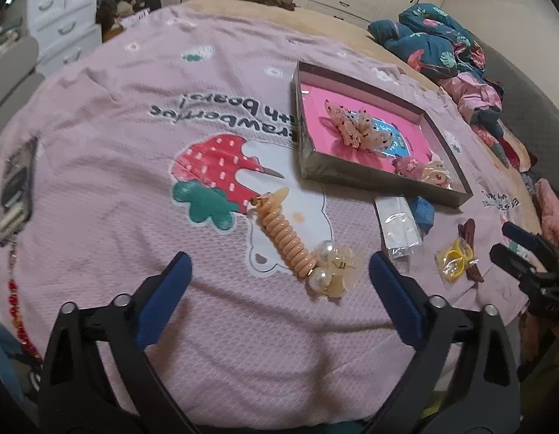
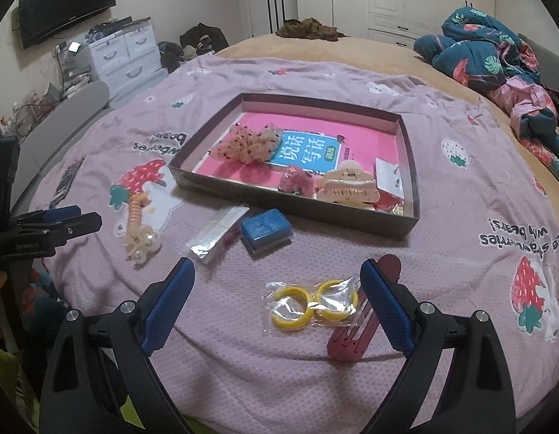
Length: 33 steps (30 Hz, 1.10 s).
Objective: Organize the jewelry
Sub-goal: 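Withdraw both tools from the box back over the bedspread, then grasp the coiled orange hair tie with the left tool while the right tool grasps the blue box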
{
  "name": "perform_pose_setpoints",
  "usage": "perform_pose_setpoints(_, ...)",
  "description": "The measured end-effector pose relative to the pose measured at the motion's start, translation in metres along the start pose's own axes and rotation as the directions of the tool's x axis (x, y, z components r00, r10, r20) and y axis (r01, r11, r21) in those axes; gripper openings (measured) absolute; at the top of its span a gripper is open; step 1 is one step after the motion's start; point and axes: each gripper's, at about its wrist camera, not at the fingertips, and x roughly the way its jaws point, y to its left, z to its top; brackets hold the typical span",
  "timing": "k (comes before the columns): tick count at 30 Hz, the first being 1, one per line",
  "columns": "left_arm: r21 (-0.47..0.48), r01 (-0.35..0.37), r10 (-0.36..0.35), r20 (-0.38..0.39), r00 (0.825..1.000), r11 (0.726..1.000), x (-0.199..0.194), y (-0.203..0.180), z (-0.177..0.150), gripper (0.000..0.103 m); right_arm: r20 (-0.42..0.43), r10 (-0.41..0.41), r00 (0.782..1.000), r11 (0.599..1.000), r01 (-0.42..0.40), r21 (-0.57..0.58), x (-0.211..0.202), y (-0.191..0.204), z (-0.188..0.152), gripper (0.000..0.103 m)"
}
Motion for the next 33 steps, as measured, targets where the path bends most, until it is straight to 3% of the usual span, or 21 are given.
perform_pose_setpoints(10,-0.078,0.056,-0.061,-0.070,0.996,0.995,0.032,0.006,0.008,0.055,-0.041,-0.032,0.999,0.999,0.031,-0.028,0.030,-0.008,0.004,0.092)
perform_pose_setpoints(15,-0.132,0.086,-0.098,-0.082,0.992,0.987,0.041,0.014,0.010,0.053,-0.063,-0.029,0.998,0.999,0.026,-0.035,0.045,-0.010,0.005,0.092)
perform_pose_setpoints(23,-0.144,0.078,-0.094,-0.106,0.990,0.987,0.053,0.013,0.014,0.045,-0.077,-0.027,0.997,0.998,0.023,-0.059,0.063,-0.011,0.013,0.092)
perform_pose_setpoints(28,-0.132,0.067,-0.082,-0.115,0.990,0.989,0.061,0.008,0.019,0.019,-0.088,-0.025,0.996,0.997,0.018,-0.077,0.074,-0.011,0.018,0.092)
perform_pose_setpoints(33,-0.092,0.052,-0.063,-0.120,0.991,0.994,0.067,-0.004,0.021,0.012,-0.109,-0.023,0.994,0.995,0.012,-0.097,0.089,-0.012,0.022,0.092)
